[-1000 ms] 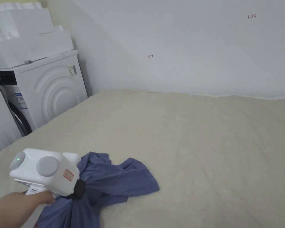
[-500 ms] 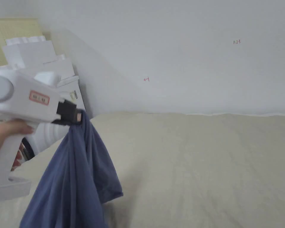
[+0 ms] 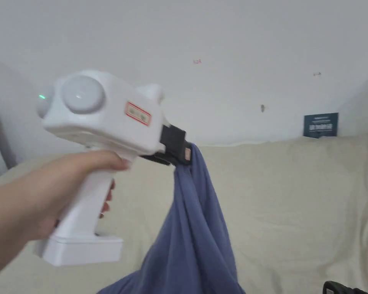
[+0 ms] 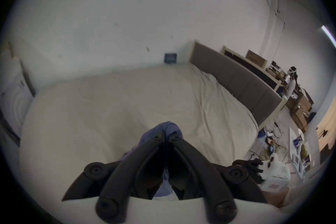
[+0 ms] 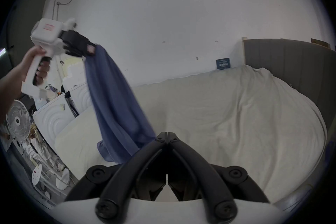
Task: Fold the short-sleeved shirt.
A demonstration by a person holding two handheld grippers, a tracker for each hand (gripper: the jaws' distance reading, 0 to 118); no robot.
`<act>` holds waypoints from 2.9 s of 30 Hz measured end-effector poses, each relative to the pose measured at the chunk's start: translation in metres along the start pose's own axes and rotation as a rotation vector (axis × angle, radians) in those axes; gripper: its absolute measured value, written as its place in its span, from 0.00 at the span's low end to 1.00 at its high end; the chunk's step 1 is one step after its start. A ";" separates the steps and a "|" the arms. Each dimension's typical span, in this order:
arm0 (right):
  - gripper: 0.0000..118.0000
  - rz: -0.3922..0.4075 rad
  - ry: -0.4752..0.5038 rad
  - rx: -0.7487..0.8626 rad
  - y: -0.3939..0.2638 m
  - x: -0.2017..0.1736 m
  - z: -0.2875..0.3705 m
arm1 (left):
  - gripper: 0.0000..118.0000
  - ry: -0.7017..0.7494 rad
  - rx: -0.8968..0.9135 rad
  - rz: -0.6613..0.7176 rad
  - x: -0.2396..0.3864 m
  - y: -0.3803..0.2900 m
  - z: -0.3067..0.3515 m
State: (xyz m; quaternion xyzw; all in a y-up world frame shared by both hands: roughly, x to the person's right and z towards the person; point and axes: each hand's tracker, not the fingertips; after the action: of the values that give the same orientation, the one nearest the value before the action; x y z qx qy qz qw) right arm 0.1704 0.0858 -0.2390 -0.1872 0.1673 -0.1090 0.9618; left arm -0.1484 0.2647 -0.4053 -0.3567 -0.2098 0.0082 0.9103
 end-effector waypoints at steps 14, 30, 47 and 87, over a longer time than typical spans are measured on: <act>0.00 -0.092 -0.111 -0.059 -0.025 0.053 -0.004 | 0.81 0.146 -0.629 -0.247 0.072 -0.089 -0.238; 0.00 -0.021 -0.051 -0.045 -0.012 0.020 0.004 | 0.19 -0.108 -0.149 0.256 -0.007 -0.108 -0.049; 0.00 0.023 -0.118 0.113 0.003 -0.004 0.023 | 0.02 0.215 0.582 0.448 -0.038 -0.281 0.104; 0.00 0.059 -0.039 -0.097 -0.039 -0.003 -0.055 | 0.68 0.462 -0.421 0.580 -0.226 -0.218 -0.119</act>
State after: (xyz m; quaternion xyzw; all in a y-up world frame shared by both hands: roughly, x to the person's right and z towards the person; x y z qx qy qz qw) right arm 0.1417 0.0340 -0.2709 -0.2309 0.1591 -0.0688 0.9574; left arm -0.3377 -0.0121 -0.4263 -0.5713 0.1114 0.1407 0.8008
